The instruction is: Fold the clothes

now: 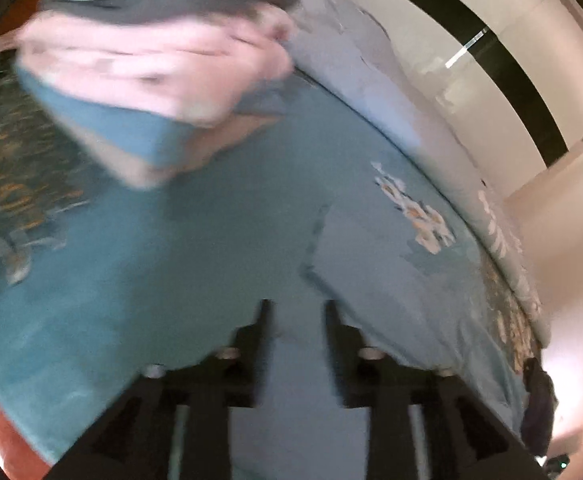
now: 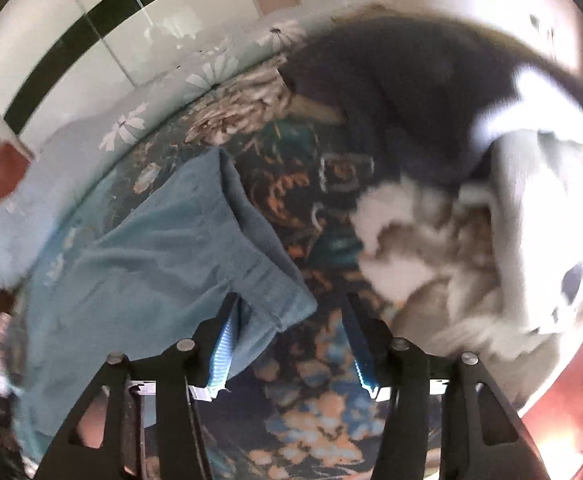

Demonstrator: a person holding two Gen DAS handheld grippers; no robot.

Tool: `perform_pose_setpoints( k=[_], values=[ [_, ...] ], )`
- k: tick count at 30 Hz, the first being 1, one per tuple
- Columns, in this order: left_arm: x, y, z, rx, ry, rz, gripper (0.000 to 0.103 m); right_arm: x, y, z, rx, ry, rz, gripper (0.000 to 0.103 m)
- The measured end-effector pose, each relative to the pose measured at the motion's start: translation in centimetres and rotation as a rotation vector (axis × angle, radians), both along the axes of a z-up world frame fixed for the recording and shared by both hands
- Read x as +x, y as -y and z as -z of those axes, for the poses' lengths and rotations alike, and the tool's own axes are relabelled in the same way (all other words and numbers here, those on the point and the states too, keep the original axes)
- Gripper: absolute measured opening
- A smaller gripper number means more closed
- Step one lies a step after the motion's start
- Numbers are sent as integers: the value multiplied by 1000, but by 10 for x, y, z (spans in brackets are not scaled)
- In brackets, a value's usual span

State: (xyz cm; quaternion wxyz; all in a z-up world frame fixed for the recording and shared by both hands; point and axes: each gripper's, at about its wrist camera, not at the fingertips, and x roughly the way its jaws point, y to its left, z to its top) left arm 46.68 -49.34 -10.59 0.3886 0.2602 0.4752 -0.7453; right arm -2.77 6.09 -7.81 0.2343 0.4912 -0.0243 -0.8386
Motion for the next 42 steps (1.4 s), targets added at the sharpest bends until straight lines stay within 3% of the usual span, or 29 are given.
perform_pose_setpoints(
  k=[5,8,12,13,14,19,24,28,30,33,34,35,39,42],
  values=[
    [-51,24,28,85,47,50,36,3,5,-24,74,-115,50,53],
    [-64,35,44,113,64,24,36,0,-1,-35,58,-141,63,54],
    [-68,46,47,103,-1,2,34,-5,14,-34,34,-104,28,54],
    [-67,49,47,105,-12,-13,24,-7,19,-33,21,-97,21,54],
    [-66,51,48,107,-22,-28,4,-10,26,-31,9,-86,10,54],
    [-57,58,33,31,-33,-35,3,-39,66,-21,-49,-35,-59,54],
    [-49,63,41,45,-38,-52,3,-81,106,-6,-75,13,-122,54],
    [-44,66,48,60,-52,-62,3,-117,123,15,-127,143,-117,54],
    [-46,67,51,69,-50,-57,3,-126,129,18,-152,164,-126,53],
    [-44,65,53,71,-42,-50,3,-135,139,21,-182,194,-164,41],
    [-43,64,54,72,-44,-50,3,-136,142,22,-166,197,-168,24],
    [-43,64,55,73,-48,-52,3,-137,145,23,-149,200,-171,16],
    [-43,63,49,56,-58,-47,3,-142,145,13,-142,156,-159,8],
    [-48,61,43,23,-47,-29,3,-151,124,-7,-227,66,-59,8]
  ],
)
